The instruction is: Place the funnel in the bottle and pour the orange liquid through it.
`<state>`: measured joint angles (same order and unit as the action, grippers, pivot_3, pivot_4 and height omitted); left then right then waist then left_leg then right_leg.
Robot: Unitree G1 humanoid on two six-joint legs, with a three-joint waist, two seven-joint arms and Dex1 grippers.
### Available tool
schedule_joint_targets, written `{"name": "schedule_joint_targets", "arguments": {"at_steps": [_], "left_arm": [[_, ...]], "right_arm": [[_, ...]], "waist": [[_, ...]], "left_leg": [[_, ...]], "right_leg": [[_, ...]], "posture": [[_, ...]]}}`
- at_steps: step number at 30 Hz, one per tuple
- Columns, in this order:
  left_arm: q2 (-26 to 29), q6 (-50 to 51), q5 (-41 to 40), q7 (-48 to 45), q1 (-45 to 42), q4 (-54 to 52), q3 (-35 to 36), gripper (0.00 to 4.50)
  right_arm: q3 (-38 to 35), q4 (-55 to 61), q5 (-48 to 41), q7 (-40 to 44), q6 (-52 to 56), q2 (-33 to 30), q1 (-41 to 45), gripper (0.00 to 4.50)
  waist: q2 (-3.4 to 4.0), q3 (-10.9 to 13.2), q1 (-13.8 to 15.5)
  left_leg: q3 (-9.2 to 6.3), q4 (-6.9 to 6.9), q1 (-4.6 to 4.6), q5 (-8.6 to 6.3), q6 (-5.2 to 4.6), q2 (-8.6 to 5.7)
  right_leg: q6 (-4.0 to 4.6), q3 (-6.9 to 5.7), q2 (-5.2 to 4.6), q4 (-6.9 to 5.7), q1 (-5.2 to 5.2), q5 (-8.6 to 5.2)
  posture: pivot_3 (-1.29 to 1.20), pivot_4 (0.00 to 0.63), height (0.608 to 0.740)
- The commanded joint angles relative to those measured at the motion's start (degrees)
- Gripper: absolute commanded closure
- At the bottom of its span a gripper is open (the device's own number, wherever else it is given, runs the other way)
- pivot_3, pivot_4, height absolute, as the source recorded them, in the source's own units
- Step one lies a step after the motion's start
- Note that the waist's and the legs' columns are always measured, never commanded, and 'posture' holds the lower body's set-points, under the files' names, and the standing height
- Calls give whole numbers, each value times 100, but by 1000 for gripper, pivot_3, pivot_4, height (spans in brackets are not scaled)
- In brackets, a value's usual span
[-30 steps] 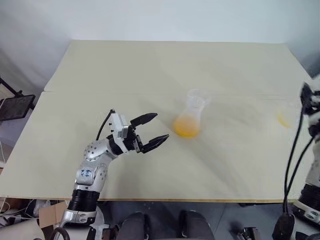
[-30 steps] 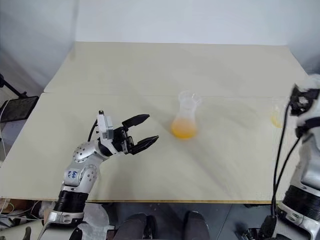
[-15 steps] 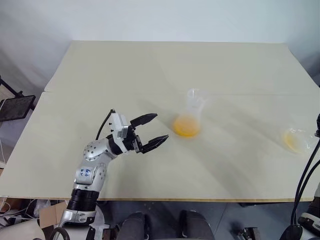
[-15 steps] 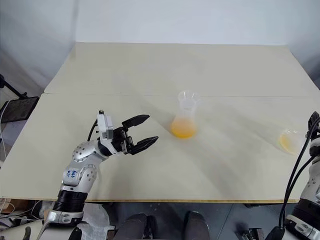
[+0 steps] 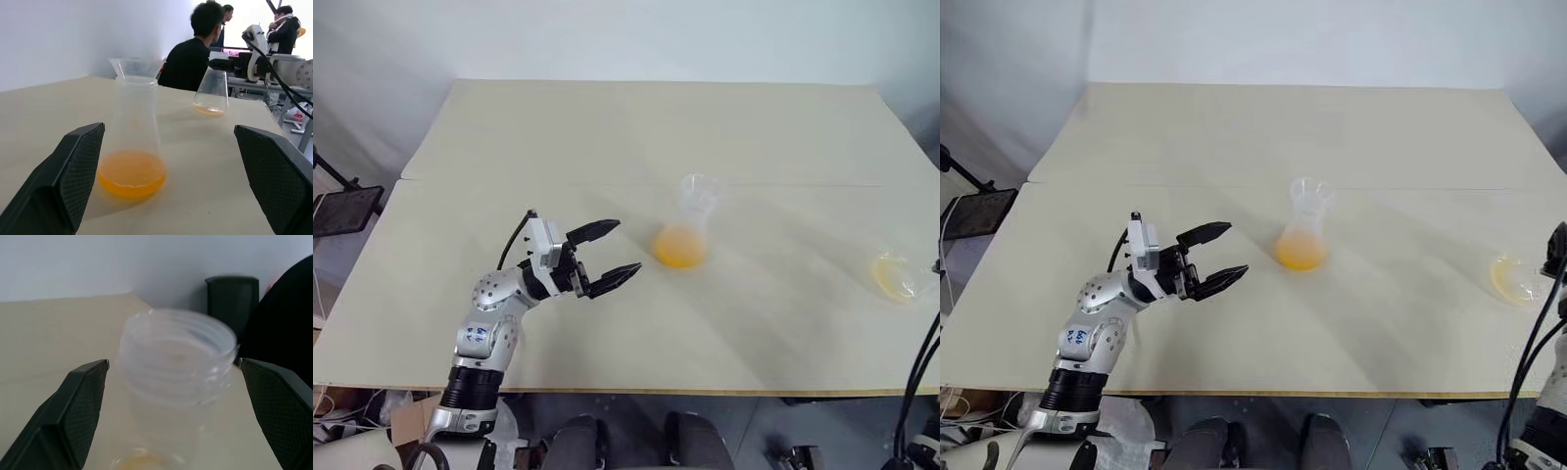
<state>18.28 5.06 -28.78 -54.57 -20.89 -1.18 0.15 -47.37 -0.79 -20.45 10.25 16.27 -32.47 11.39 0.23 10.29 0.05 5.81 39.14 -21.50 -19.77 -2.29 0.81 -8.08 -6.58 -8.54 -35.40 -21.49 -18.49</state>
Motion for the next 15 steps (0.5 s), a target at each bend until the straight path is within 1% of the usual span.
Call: {"name": "schedule_joint_targets", "arguments": {"at_steps": [1,5,10,13,15], "left_arm": [[54,-52,-22,-23,-49,-34,86,0],[60,-66,-7,-14,-44,-18,88,0],[122,-108,24,9,-56,38,159,0],[321,-90,70,-95,16,5,197,0],[522,-50,39,-181,134,-53,275,0]], "right_arm": [[-250,345,-176,57,-233,-291,-13,15],[-256,302,-188,167,-579,-514,75,15],[-19,265,-400,804,-1126,-972,430,15],[463,365,-787,1544,-968,-1148,681,15],[1109,636,-967,2447,-880,-1254,495,15]], "waist": [[0,0,-5],[0,0,-8],[0,0,-7],[0,0,-21],[-1,1,-27]], "left_leg": [[1,0,0,0,0,0],[3,0,1,0,0,1],[6,0,2,0,0,0],[6,0,3,0,0,4],[6,-1,7,0,0,8]], "right_leg": [[0,1,0,0,0,0],[0,3,0,0,0,0],[0,5,0,4,0,0],[0,3,3,4,0,0],[0,3,6,2,1,0]], "posture": [[0,150,740],[0,150,740],[0,150,740],[0,150,740],[0,150,740]]}}
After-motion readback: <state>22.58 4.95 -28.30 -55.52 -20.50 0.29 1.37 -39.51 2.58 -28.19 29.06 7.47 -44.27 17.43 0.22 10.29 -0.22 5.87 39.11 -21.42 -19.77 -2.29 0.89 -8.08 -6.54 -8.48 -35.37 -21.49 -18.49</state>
